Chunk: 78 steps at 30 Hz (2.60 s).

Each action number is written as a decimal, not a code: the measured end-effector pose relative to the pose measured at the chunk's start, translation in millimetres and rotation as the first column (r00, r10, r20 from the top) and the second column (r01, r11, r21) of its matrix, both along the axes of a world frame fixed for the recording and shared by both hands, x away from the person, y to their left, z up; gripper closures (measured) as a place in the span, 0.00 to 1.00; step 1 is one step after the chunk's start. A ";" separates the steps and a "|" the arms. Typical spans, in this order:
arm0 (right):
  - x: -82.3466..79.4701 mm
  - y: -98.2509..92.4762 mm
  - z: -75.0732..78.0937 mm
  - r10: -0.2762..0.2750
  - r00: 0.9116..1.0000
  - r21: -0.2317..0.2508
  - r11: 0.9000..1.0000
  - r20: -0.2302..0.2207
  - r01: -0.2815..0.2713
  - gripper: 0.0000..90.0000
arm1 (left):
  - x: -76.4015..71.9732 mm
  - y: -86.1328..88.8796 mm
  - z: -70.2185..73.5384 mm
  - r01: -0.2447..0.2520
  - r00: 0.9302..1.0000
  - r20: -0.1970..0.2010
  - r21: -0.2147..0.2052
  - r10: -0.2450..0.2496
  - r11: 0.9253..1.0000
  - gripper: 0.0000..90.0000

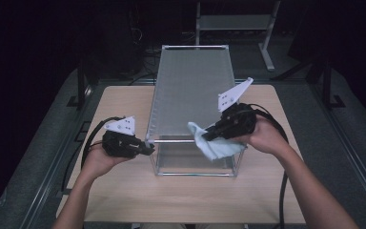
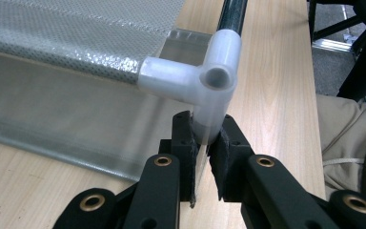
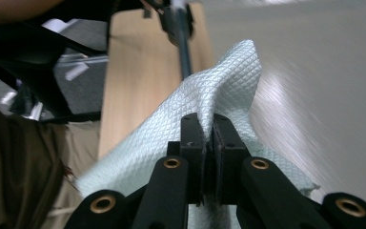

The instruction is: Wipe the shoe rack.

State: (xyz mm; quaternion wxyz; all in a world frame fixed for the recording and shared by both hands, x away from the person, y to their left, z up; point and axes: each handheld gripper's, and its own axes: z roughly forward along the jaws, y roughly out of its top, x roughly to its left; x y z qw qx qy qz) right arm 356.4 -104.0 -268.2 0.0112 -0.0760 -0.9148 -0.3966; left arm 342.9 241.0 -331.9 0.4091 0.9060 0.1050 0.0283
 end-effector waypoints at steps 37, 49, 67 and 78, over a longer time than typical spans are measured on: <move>-41.8 -25.1 -76.7 -0.066 0.997 -0.022 0.998 0.041 0.067 0.93 | 7.3 -28.8 -0.7 0.024 0.999 -0.038 -0.022 -0.024 0.999 0.84; -40.9 -9.1 -129.6 -0.096 0.995 -0.045 0.994 0.022 0.097 0.93 | 4.8 -24.2 5.2 0.021 0.999 -0.025 -0.050 -0.023 0.999 0.81; -25.1 29.4 -182.6 -0.170 0.985 -0.021 0.985 0.025 0.171 0.93 | 5.8 -25.5 4.8 0.025 1.000 -0.016 -0.049 -0.026 0.998 0.88; -21.9 73.9 -192.5 -0.163 0.985 0.038 0.986 0.057 0.161 0.93 | 5.4 -28.0 4.2 0.035 0.999 -0.014 -0.050 -0.036 0.998 0.89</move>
